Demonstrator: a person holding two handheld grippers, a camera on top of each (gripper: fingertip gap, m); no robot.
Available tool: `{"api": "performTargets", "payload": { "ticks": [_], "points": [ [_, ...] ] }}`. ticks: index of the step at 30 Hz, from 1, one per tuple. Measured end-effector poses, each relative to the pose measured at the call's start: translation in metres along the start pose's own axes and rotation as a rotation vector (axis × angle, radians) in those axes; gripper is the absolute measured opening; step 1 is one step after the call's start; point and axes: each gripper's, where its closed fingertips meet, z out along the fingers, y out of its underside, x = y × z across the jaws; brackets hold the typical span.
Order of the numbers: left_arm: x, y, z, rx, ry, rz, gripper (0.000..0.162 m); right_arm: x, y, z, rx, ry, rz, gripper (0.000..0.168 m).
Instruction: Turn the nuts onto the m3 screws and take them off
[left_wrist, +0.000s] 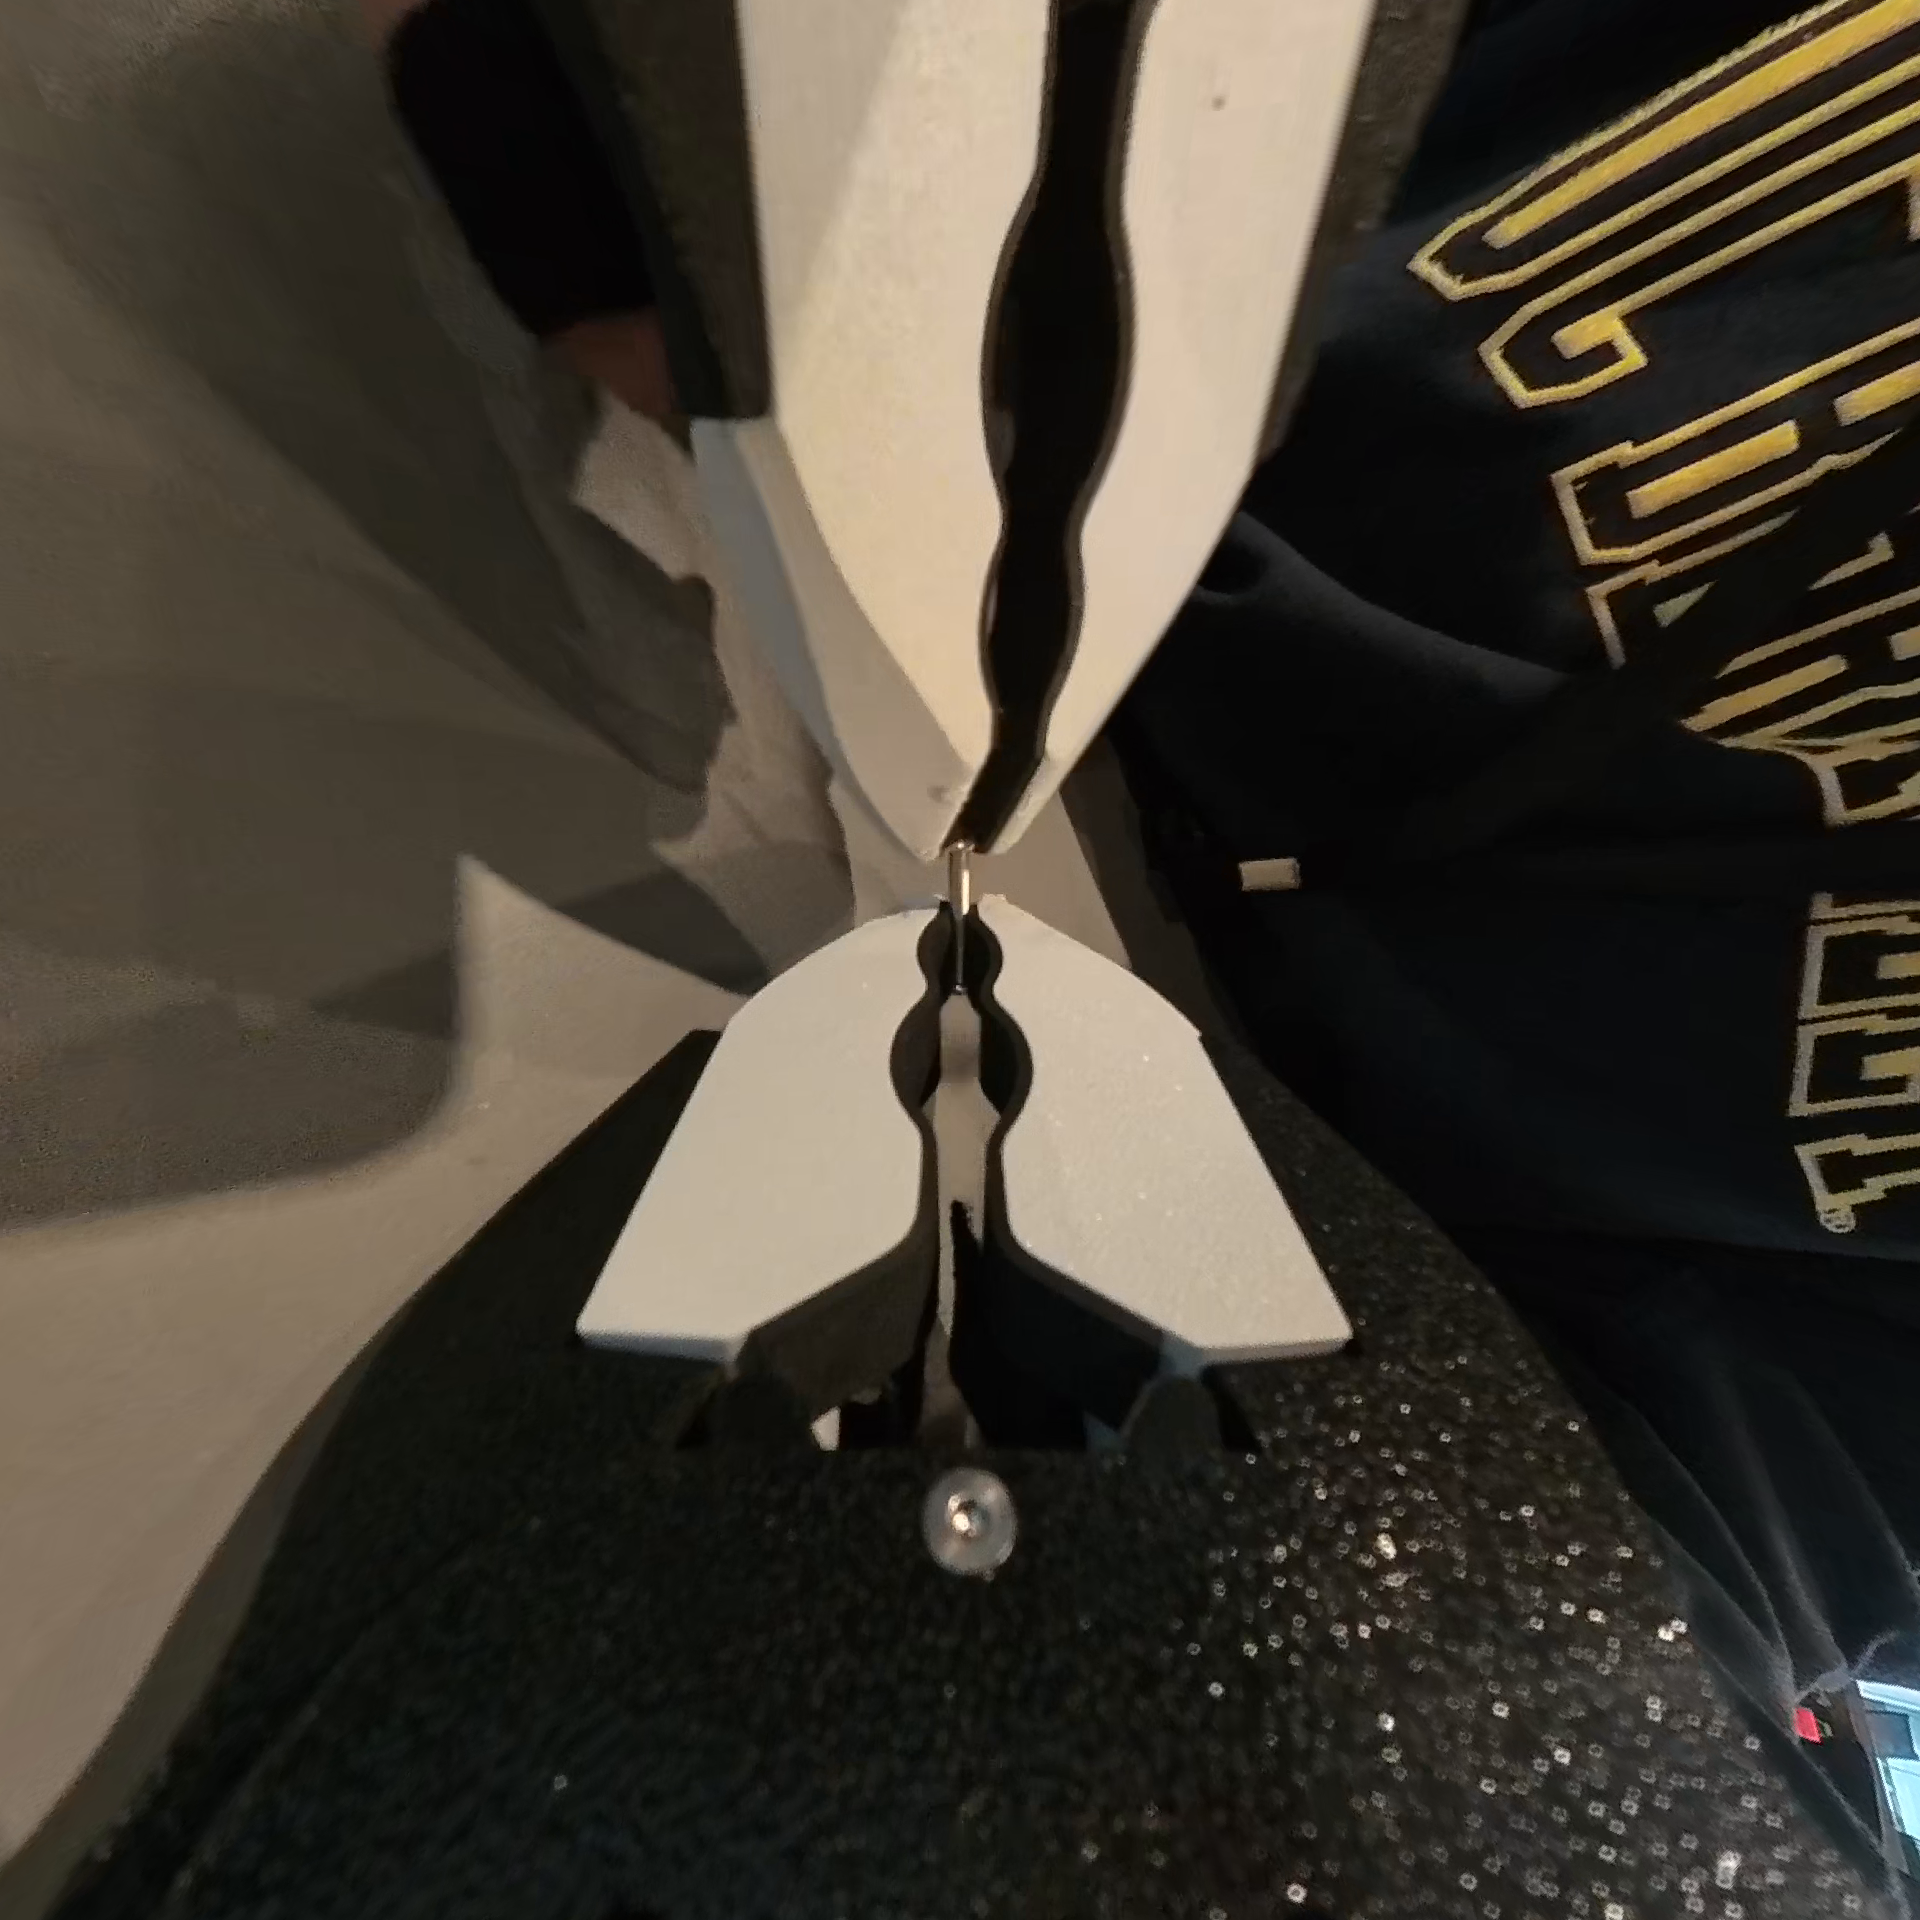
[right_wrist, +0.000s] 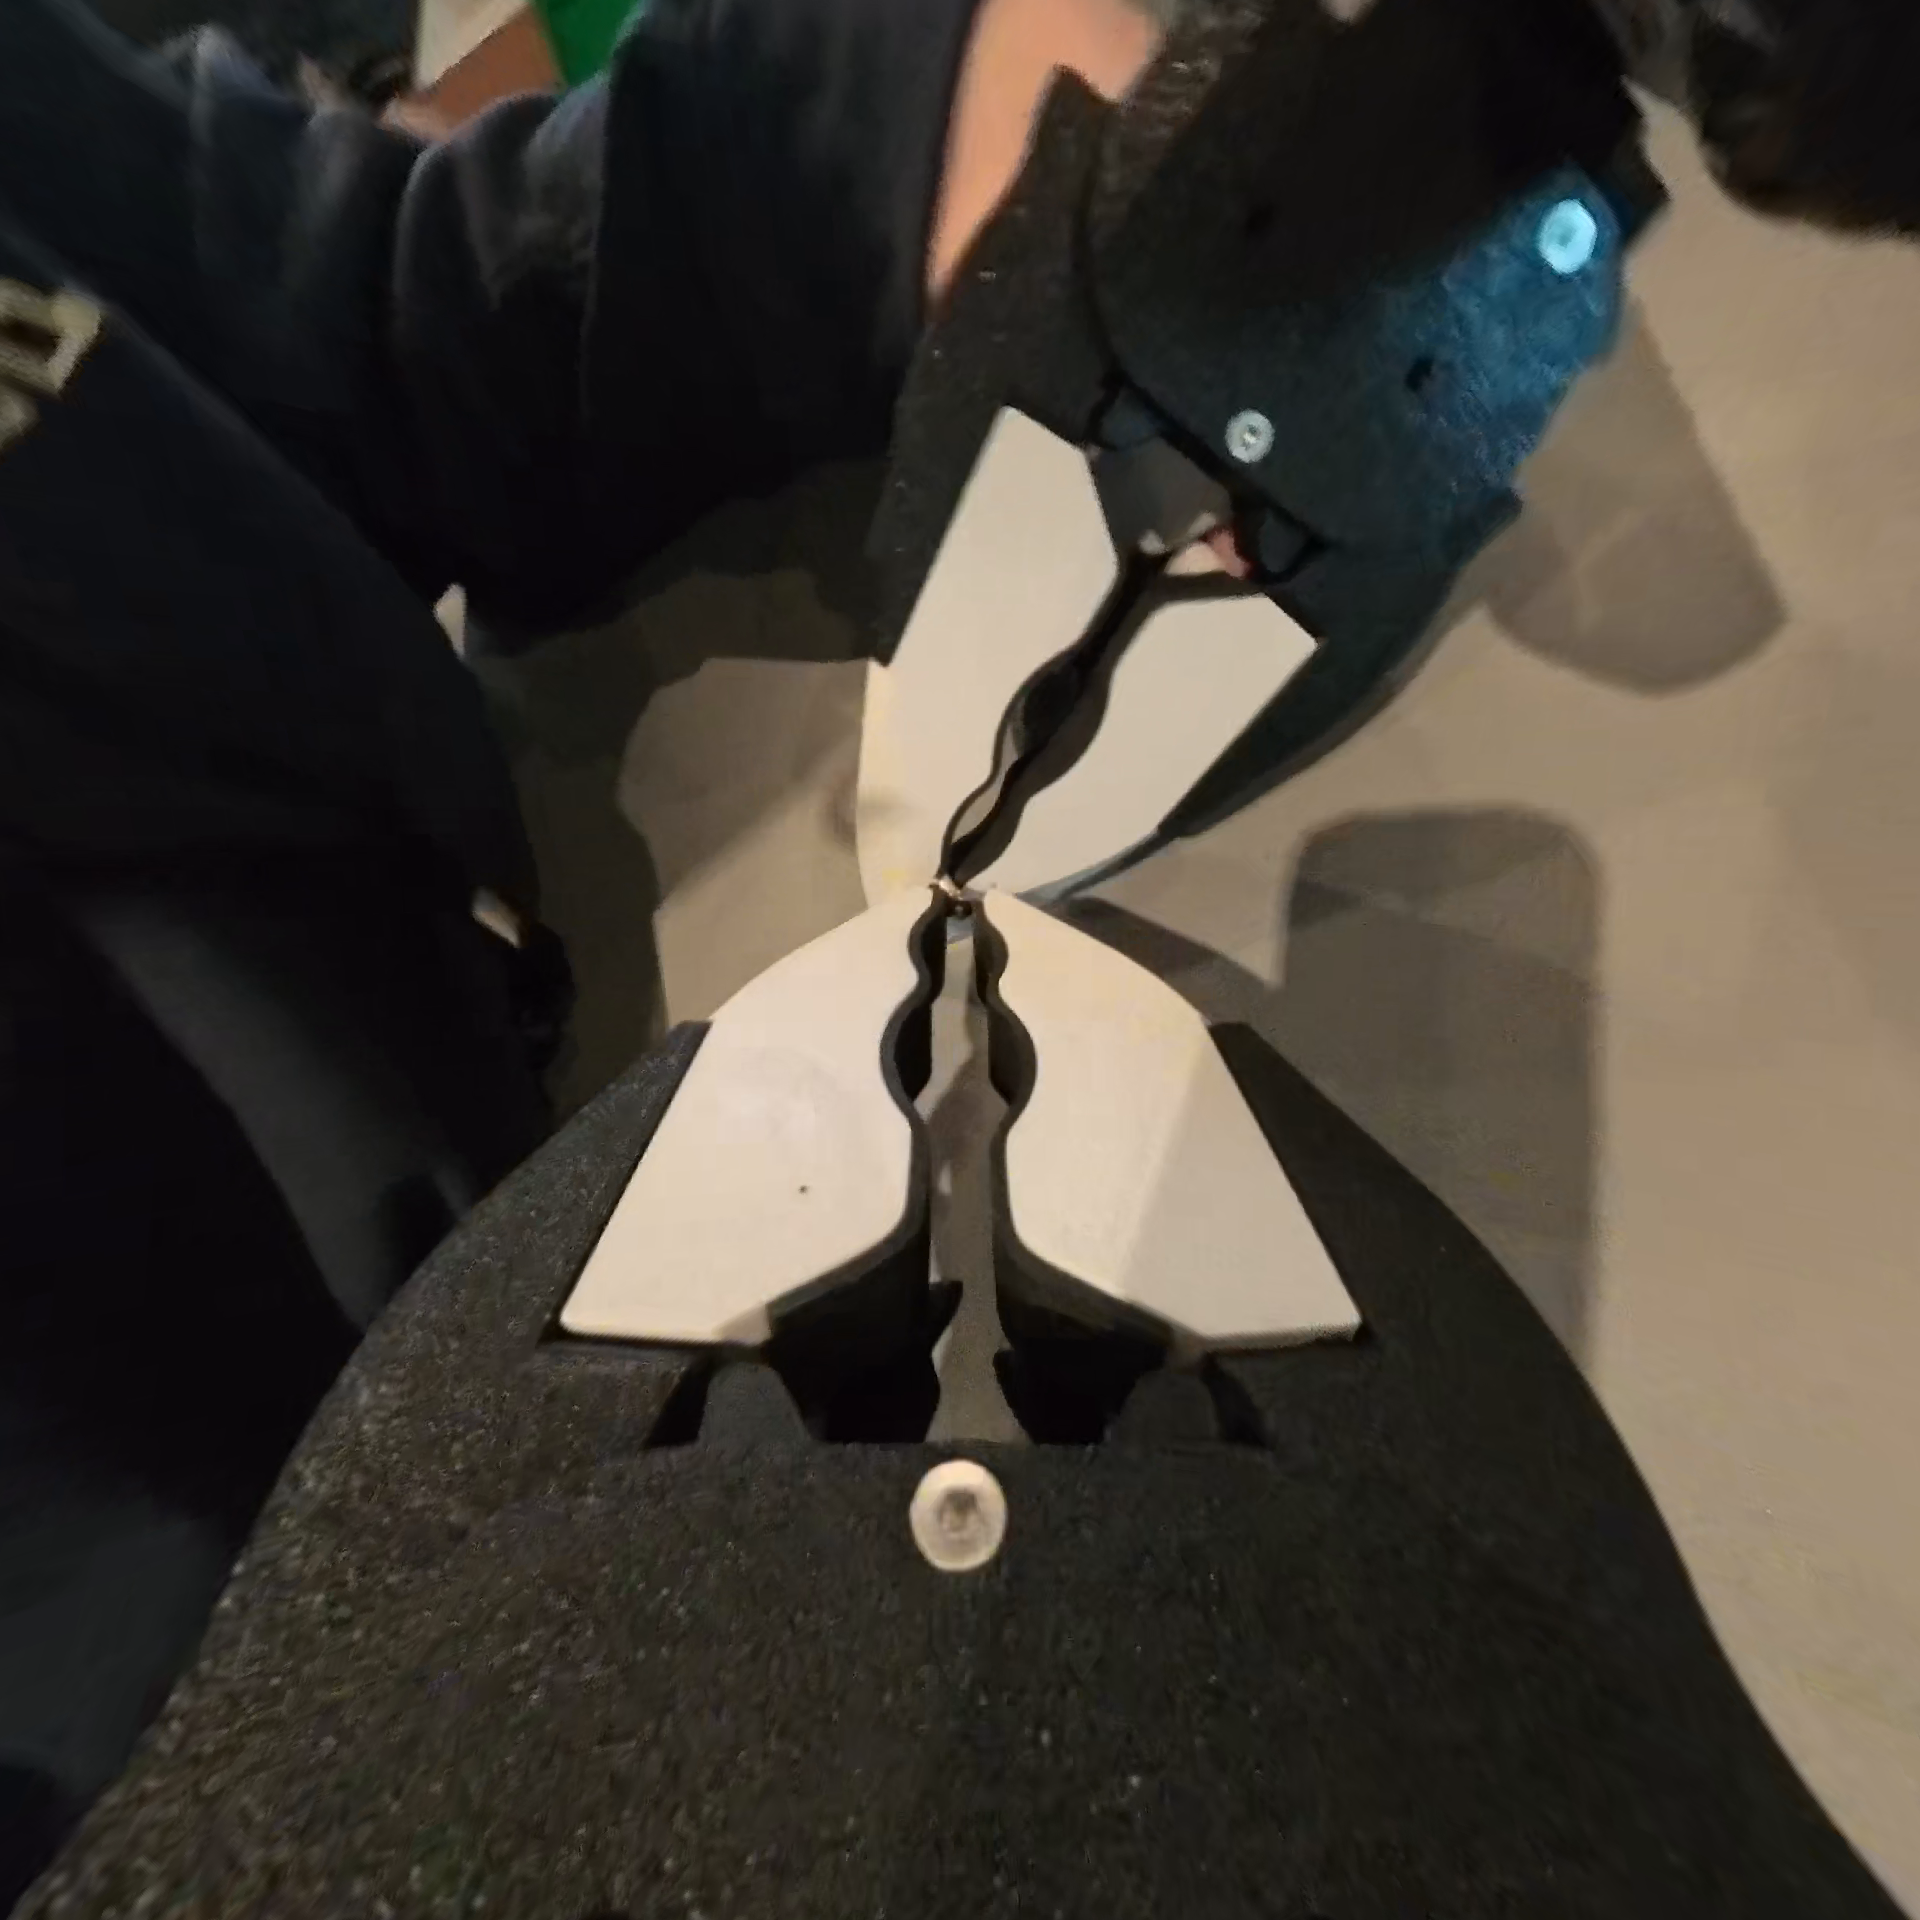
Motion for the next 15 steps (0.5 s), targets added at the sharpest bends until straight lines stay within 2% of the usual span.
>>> {"api": "performTargets", "payload": {
  "ticks": [3,5,10,15],
  "points": [
    [0.000,0.000,0.000,-0.001,0.000,0.001,0.001,-0.001,0.000,0.000,0.051,0.037,0.213,0.005],
    [0.000,0.000,0.000,-0.002,-0.001,0.000,0.001,-0.001,0.000,0.000,0.076,0.059,0.234,0.005],
    [0.000,-0.001,0.000,0.006,0.001,0.003,0.001,0.000,-0.005,-0.006,0.134,0.075,0.076,0.006],
    [0.005,-0.004,-0.004,0.052,0.042,0.020,0.001,0.001,-0.043,-0.038,0.442,0.073,-0.133,0.012]
  ]
}}
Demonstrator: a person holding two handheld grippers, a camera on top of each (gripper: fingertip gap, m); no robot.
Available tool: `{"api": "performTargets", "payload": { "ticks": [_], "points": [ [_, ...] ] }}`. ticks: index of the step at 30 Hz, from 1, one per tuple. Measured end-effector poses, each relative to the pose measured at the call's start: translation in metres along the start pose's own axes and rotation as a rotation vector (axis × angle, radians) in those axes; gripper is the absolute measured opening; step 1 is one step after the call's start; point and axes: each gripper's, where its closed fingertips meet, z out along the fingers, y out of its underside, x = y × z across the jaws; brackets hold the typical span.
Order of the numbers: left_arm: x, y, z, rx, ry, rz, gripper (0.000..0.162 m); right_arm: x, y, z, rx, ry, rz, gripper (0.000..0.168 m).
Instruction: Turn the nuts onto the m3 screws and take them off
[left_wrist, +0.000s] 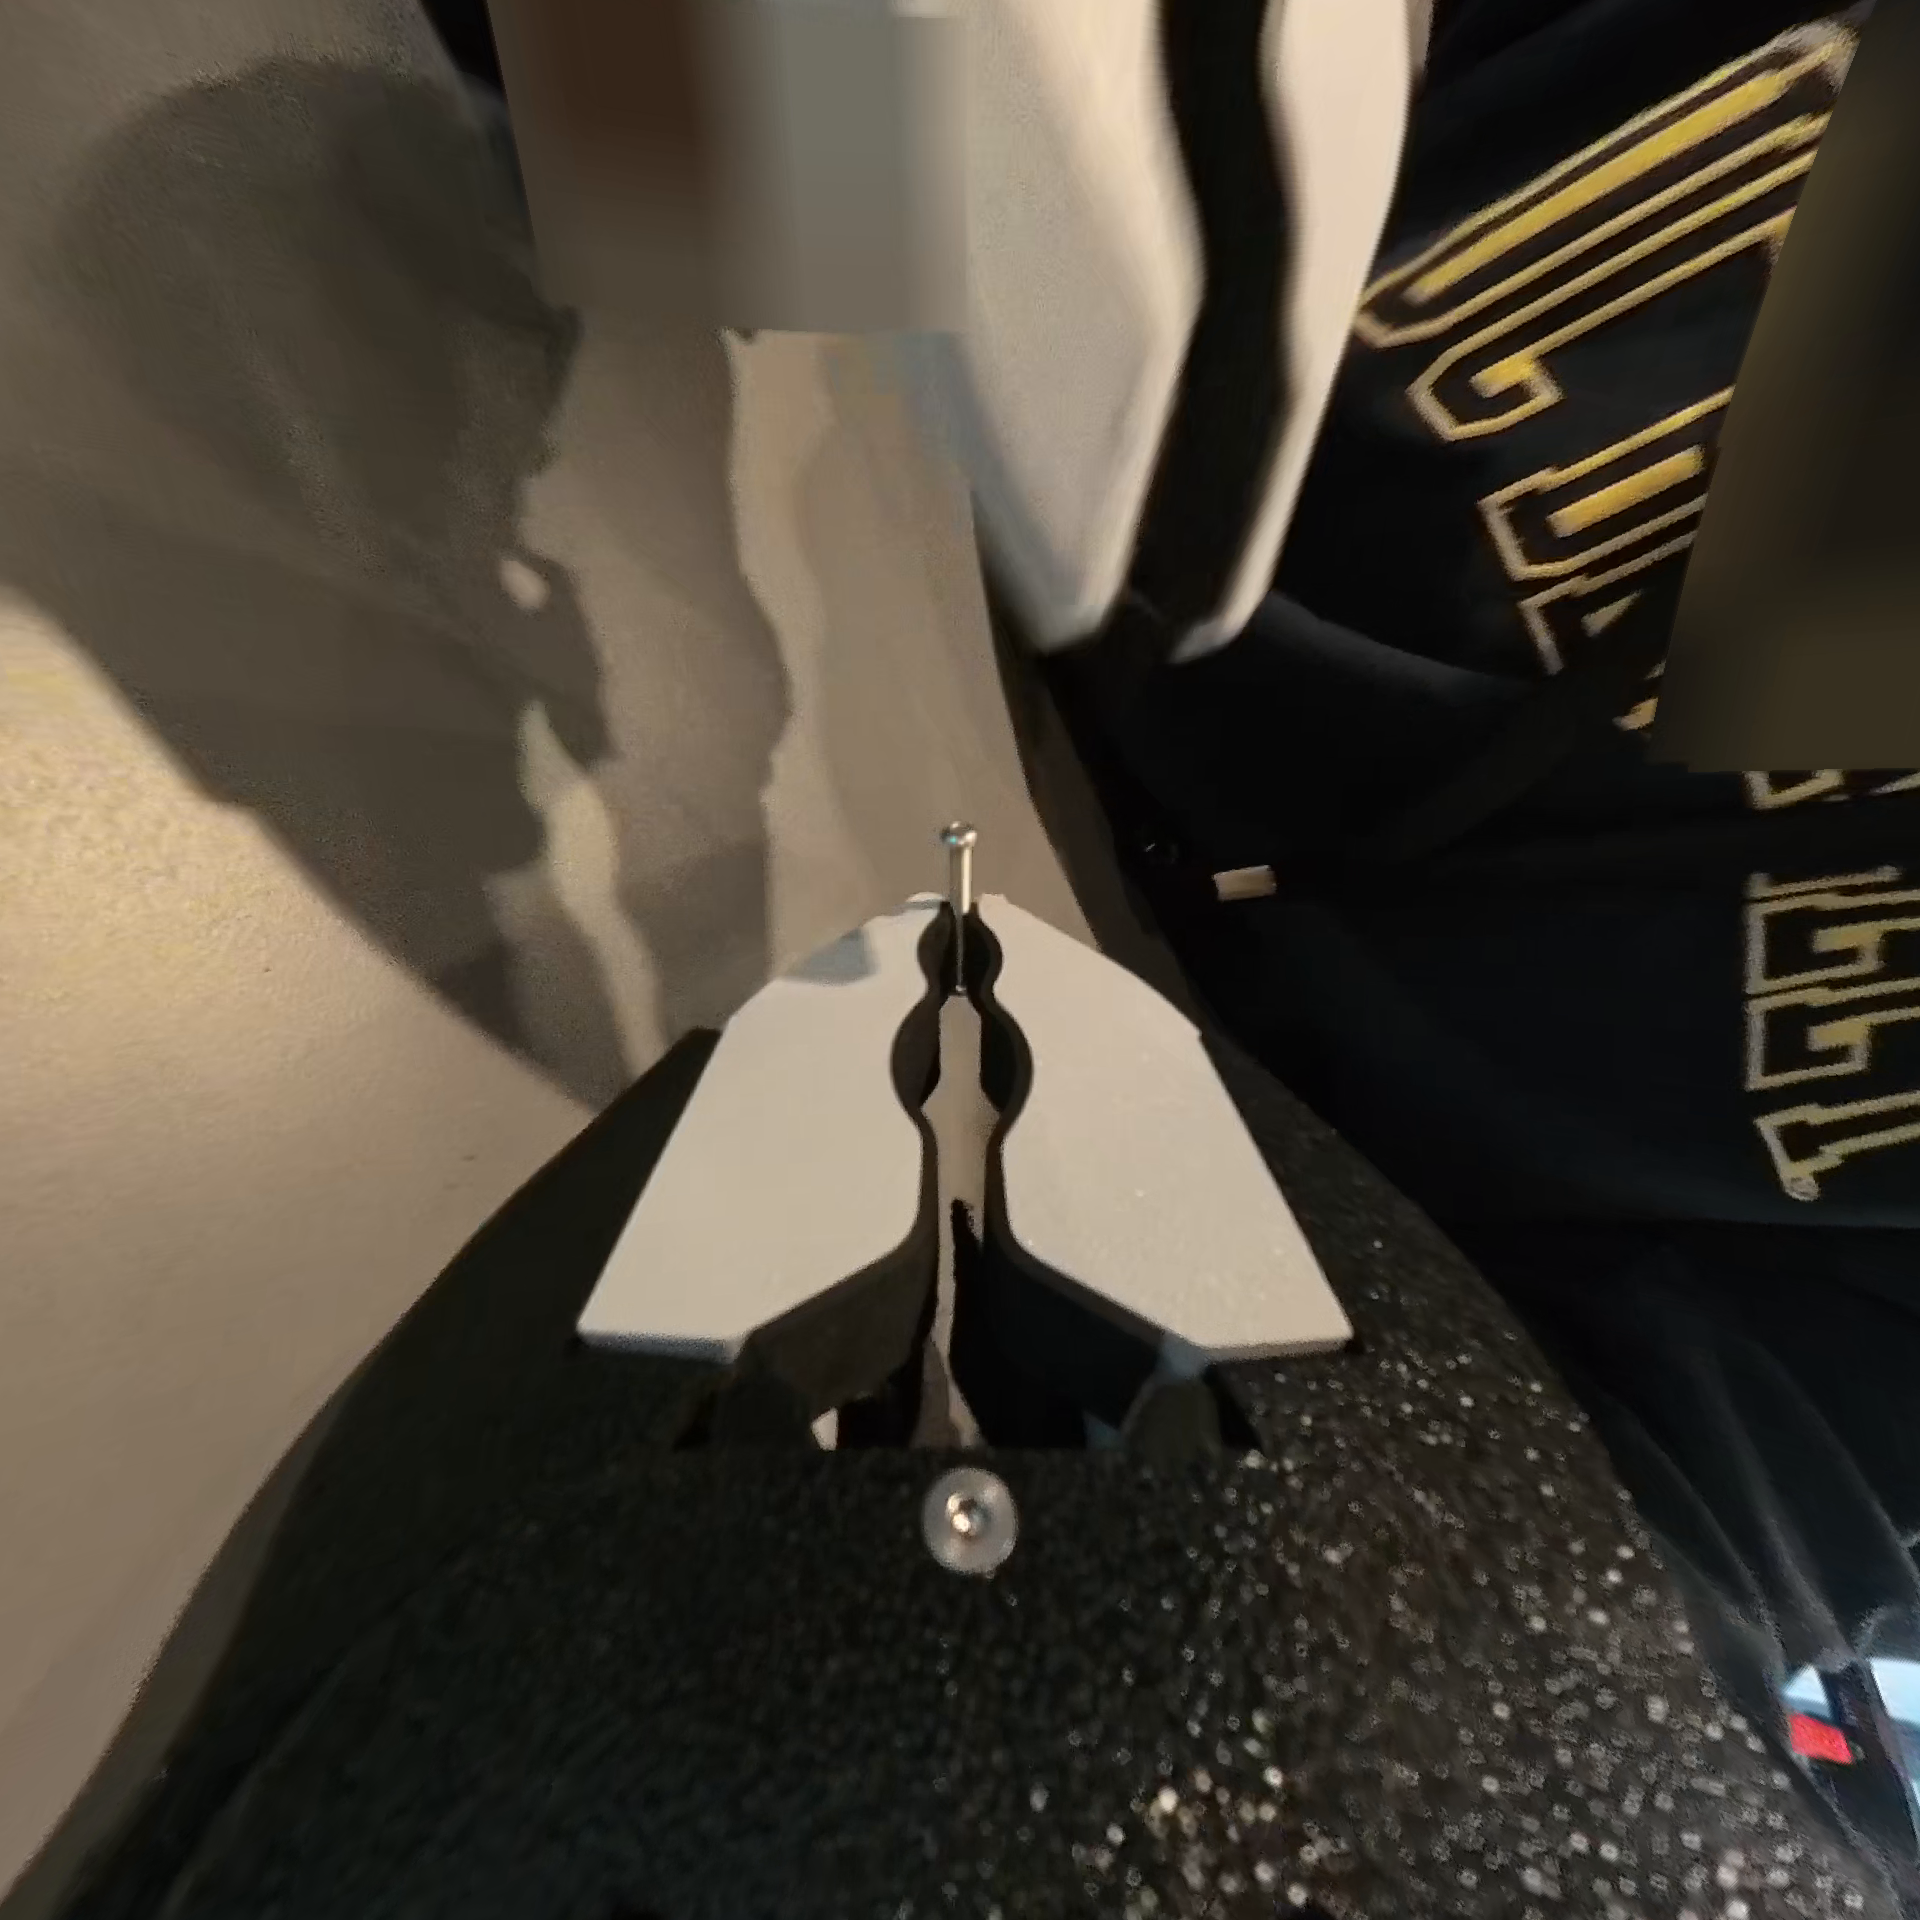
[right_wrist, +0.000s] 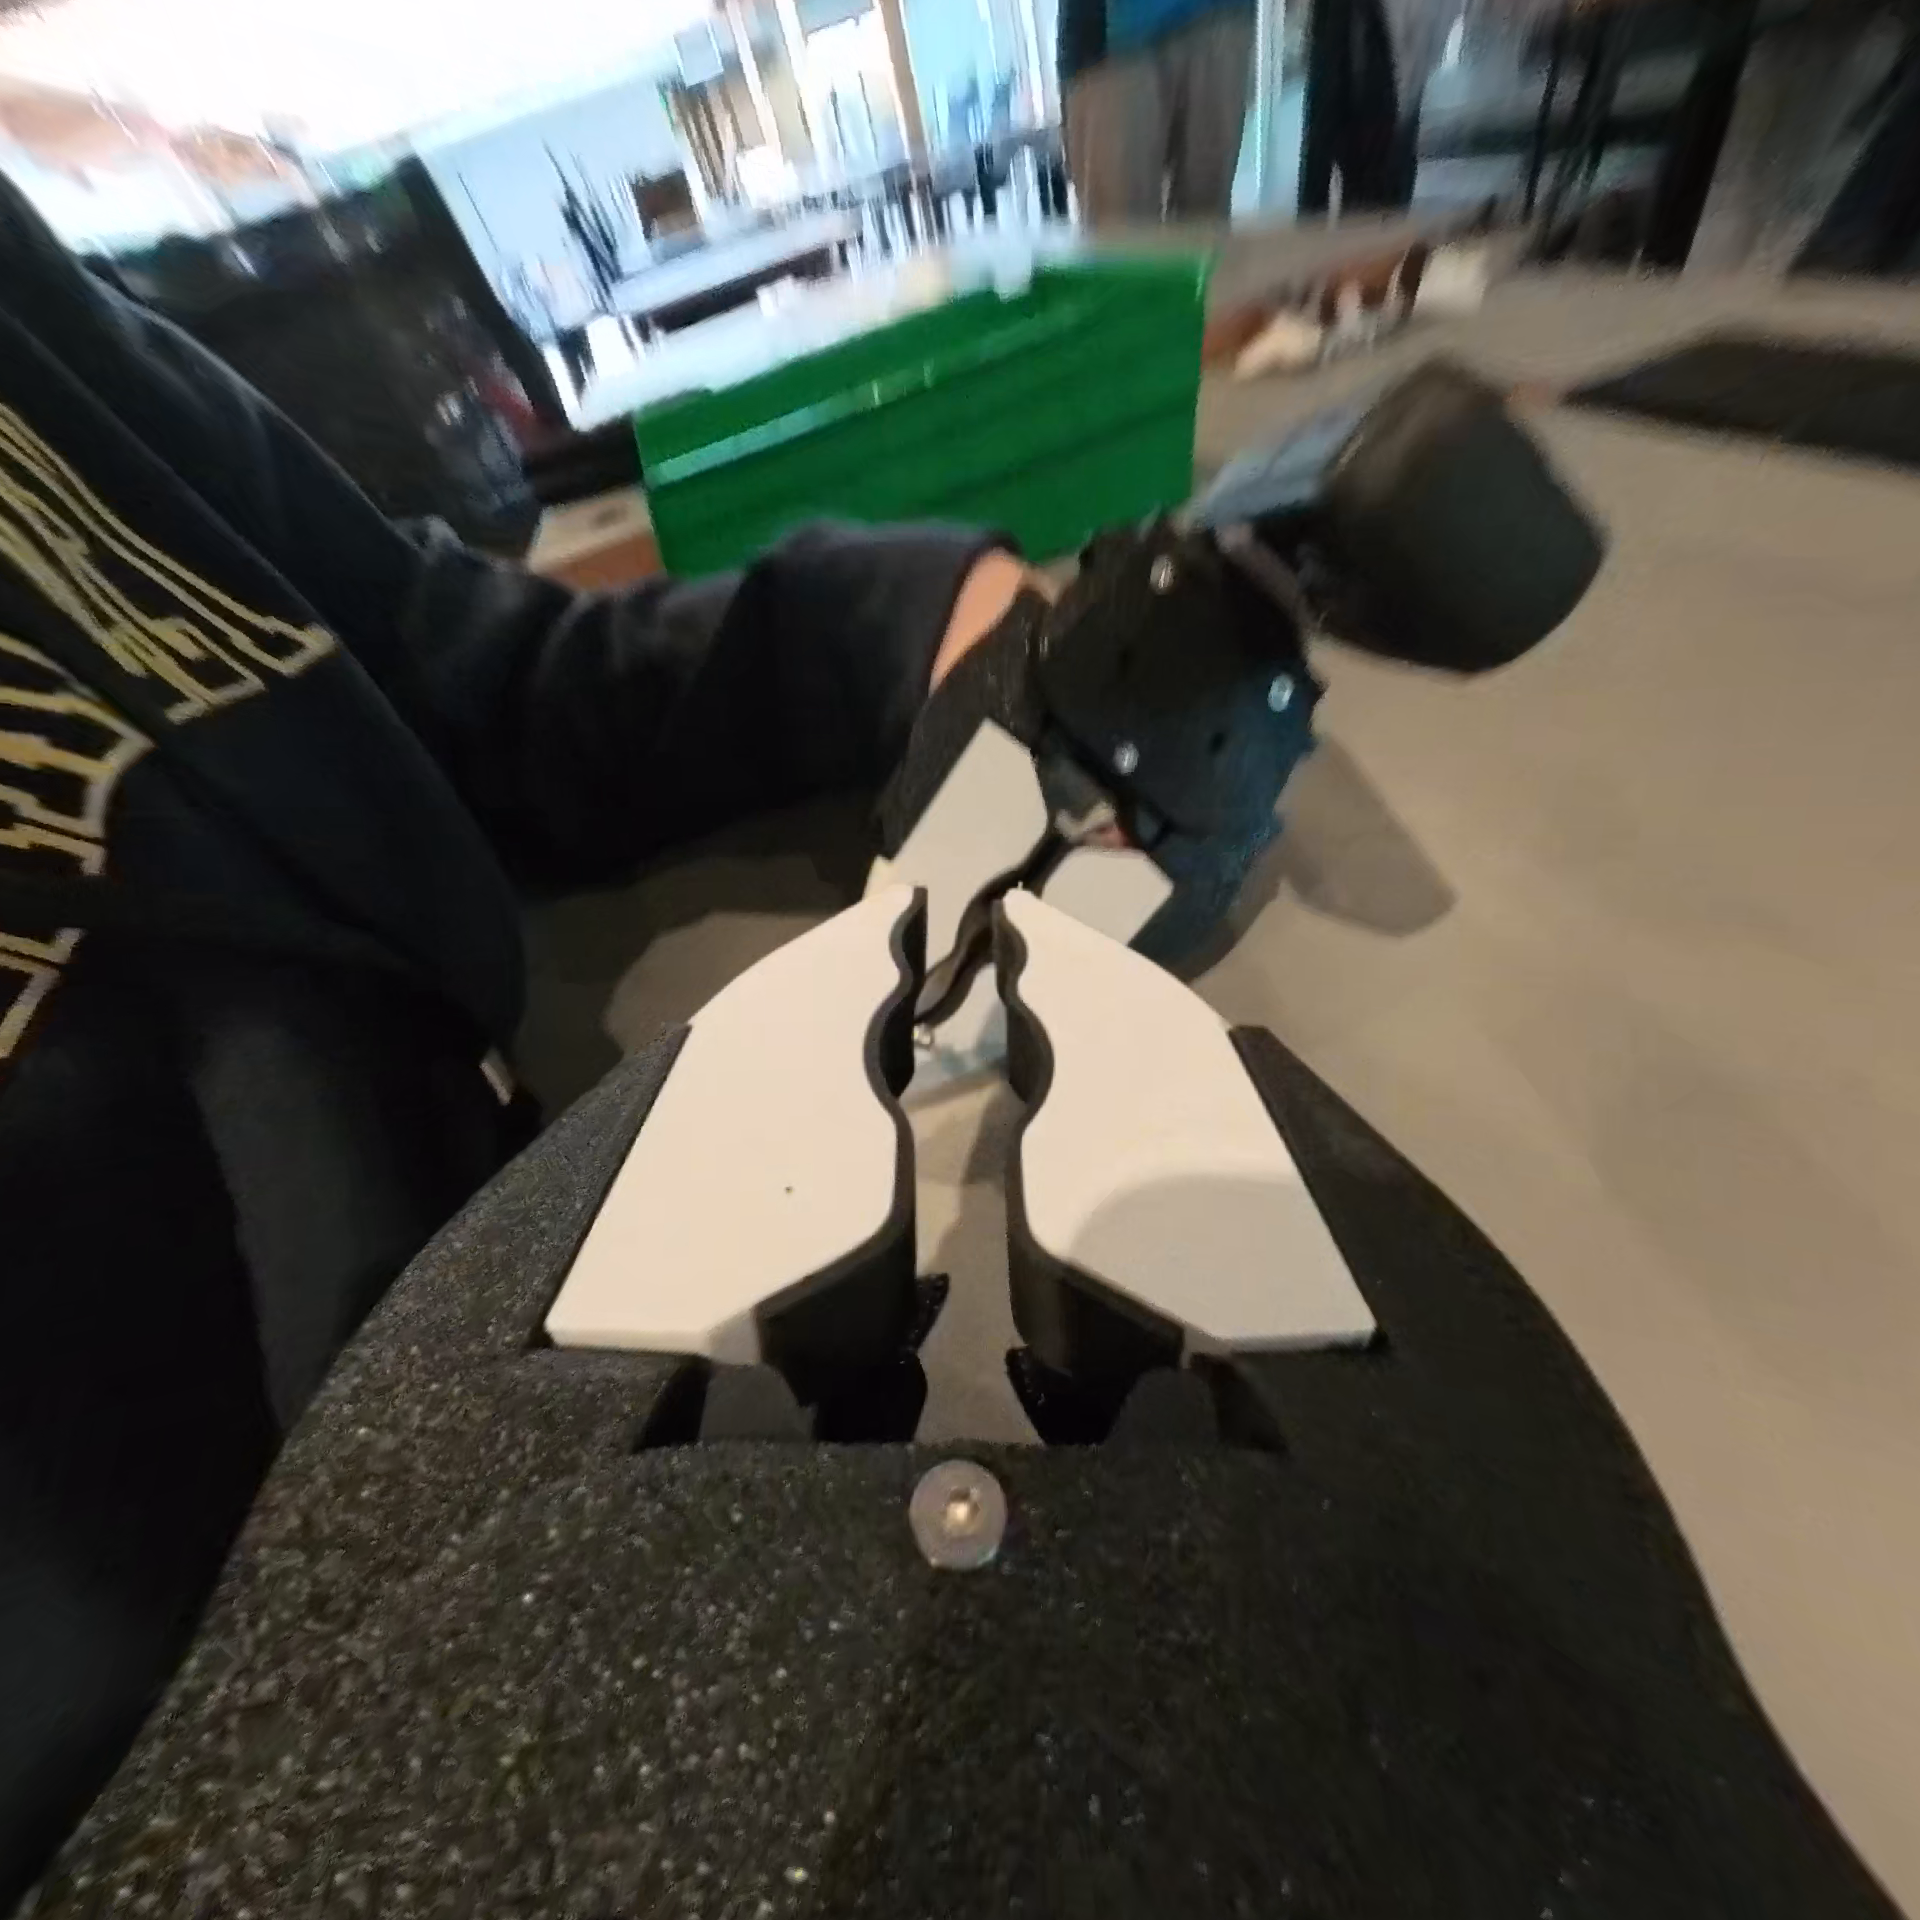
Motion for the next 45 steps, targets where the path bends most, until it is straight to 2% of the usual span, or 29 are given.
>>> {"api": "performTargets", "payload": {
  "ticks": [2,4,10,19,25,29,32,35,39,41,43,45],
  "points": [
    [0.002,-0.001,-0.001,0.014,0.019,0.004,0.001,-0.001,-0.012,-0.008,0.113,-0.029,-0.034,0.014],
    [0.004,0.000,-0.001,0.005,0.031,0.009,0.001,-0.007,-0.009,-0.013,0.134,-0.083,-0.076,0.015],
    [0.008,0.003,0.000,-0.007,0.058,0.017,0.001,-0.019,0.030,-0.006,-0.122,-0.227,-0.323,0.021],
    [0.008,0.003,0.000,-0.012,0.062,0.014,0.001,-0.017,0.042,0.012,-0.278,-0.344,-0.475,0.019],
    [0.008,0.004,0.001,-0.015,0.063,0.011,0.001,-0.017,0.043,0.018,-0.313,-0.430,-0.488,0.014],
    [0.009,0.004,0.001,-0.016,0.065,0.012,0.001,-0.018,0.047,0.021,-0.329,-0.446,-0.490,0.005],
    [0.008,0.004,0.001,-0.017,0.061,0.009,0.001,-0.018,0.047,0.020,-0.337,-0.434,-0.447,0.005],
    [0.007,0.005,0.002,-0.025,0.057,0.008,0.001,-0.018,0.048,0.021,-0.391,-0.391,-0.313,0.005],
    [0.007,0.006,0.002,-0.032,0.056,0.003,0.001,-0.021,0.050,0.019,-0.510,-0.331,0.060,0.005],
    [0.007,0.005,0.002,-0.028,0.056,0.001,0.001,-0.021,0.050,0.018,-0.522,-0.324,0.123,0.005],
    [0.007,0.003,0.001,-0.015,0.060,-0.011,0.001,-0.018,0.049,0.015,-0.503,-0.334,0.019,0.006],
    [0.007,0.004,0.002,-0.019,0.060,-0.009,0.001,-0.016,0.046,0.012,-0.435,-0.349,-0.175,0.017]
  ]
}}
